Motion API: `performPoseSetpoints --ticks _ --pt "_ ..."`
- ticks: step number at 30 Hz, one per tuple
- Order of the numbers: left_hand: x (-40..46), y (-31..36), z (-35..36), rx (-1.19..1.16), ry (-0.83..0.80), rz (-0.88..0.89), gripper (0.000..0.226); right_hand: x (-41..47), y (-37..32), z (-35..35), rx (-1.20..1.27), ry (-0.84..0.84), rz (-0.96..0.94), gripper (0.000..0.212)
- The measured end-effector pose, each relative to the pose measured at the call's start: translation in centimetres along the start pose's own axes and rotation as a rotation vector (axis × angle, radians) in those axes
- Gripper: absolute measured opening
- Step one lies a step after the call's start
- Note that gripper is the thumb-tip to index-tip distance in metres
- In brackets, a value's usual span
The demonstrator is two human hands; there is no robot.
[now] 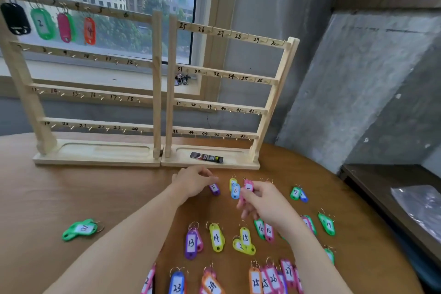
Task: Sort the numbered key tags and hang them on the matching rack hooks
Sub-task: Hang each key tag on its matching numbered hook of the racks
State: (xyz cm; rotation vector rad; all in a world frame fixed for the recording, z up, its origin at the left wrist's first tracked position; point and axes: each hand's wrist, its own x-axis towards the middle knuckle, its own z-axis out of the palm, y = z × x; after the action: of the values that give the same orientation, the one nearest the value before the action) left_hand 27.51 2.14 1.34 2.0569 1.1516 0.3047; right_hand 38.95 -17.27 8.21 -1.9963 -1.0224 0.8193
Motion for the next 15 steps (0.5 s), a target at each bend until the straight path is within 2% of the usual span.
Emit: performPoseSetpoints --ticks 3,6,11,15 --pt "0.9 -0.9 0.1 -0.174 -0.090 0.010 0.040 -0.6 0.6 -0.2 0.059 0.042 -0.024 0.021" --pt "1.3 -1.8 0.4 -0.212 -0.151 0.068 0.032 -0.9 0.8 -0.4 0.126 0.048 -0.015 0.018" --pt "0.1 -1.1 0.4 -0.042 -0.016 0.080 0.023 -0.9 0.7 -1.5 0.253 0.068 0.036 0.025" --pt "-0.5 -0.4 0.9 0.056 0.087 0.071 0.010 -1.6 0.4 -2.1 0.255 0.078 0.046 0.033"
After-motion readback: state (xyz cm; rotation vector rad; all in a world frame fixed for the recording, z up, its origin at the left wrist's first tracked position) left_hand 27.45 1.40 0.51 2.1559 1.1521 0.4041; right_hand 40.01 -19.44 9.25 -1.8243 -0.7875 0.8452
